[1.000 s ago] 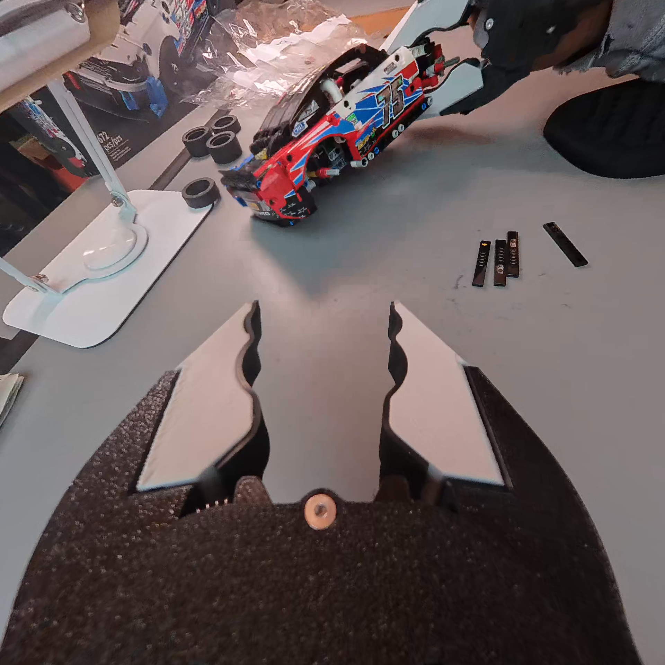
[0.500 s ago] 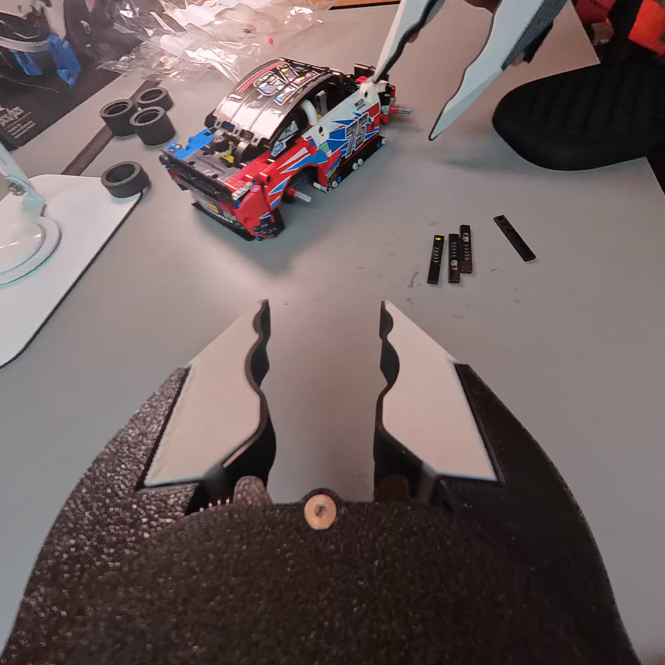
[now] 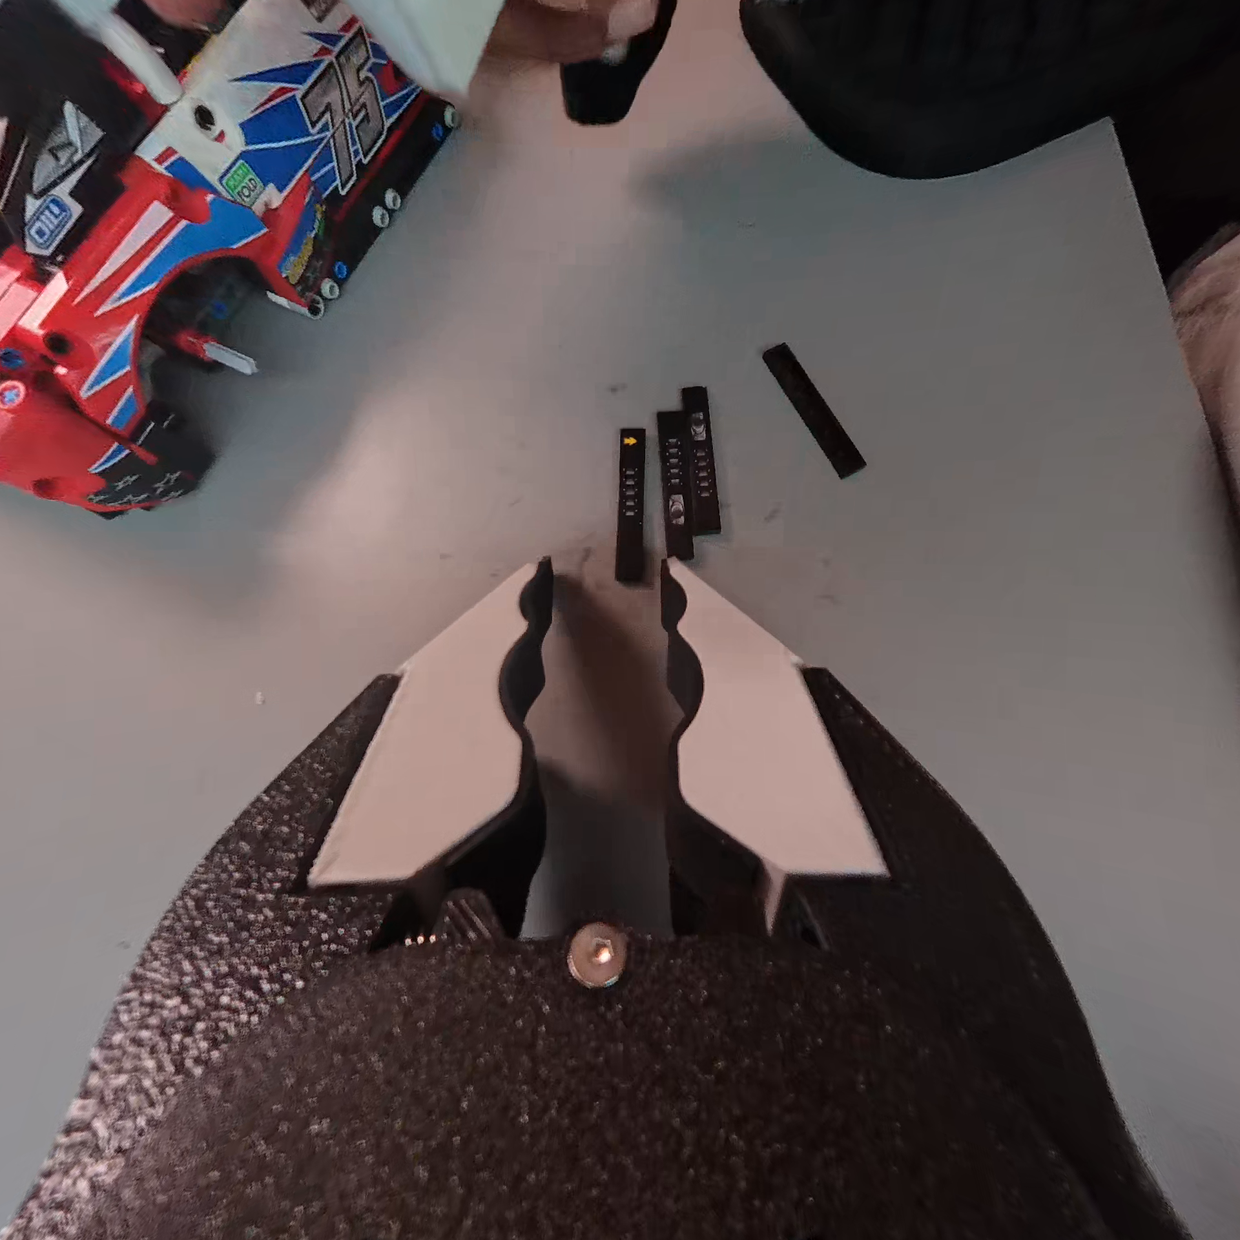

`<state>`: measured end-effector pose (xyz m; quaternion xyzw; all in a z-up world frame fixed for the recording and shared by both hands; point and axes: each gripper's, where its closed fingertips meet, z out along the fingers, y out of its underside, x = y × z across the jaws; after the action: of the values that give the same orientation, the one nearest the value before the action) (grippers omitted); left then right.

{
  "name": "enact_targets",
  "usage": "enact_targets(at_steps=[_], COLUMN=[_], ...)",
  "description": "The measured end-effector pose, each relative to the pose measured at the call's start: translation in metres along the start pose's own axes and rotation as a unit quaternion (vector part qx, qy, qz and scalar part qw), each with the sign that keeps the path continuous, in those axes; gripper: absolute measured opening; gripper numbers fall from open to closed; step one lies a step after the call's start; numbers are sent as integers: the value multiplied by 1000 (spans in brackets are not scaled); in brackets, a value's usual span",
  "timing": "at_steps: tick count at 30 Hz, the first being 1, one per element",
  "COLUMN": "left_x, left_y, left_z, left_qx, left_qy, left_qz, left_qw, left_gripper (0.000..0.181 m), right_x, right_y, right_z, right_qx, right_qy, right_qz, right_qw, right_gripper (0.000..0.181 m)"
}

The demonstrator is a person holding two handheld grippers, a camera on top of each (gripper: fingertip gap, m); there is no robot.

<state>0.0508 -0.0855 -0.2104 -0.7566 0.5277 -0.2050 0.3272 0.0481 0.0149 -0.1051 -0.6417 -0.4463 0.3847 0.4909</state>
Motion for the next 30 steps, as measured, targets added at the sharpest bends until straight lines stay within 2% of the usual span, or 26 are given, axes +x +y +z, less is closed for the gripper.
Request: enact_targets(at_steps=[1,3,7,13,21,23,26,28,30], left_x=[1,3,6,2,-3,-14,-36,-51,-66], left_y=[0,0,-1,-1,2,-3,-20,-27,-20], left_z=[1,1,2,3,-8,-28,-82,-133,-196], left_qx=[-1,-2,-5,-8,1,22,76,117,135], left_qy=[2,11,17,18,-4,-35,-116,-198,-302], left_qz=[-1,-4,-13,-46,-36,-39,-48,-61,-85], left_qw=[1000,1000,1000,999,999,998,989,971,940], left_gripper=[30,23,19,8,7,6,7,6,6], right_x=[2,-1,-5,-8,-3,-1,0,0,-1], right_y=[1,7,-2,-3,-7,-7,-11,-12,-12], right_z=[4,7,0,-3,-11,-14,-18,-20,-21], right_qx=[13,24,57,64,83,87,97,100,100], right_qy=[3,-4,-4,-17,-10,-6,-7,-9,-12], right_qz=[11,12,-15,-10,-13,-9,2,5,4], right_qw=[1000,1000,998,998,996,996,995,995,995], right_gripper=[46,44,36,36,32,31,31,30,30])
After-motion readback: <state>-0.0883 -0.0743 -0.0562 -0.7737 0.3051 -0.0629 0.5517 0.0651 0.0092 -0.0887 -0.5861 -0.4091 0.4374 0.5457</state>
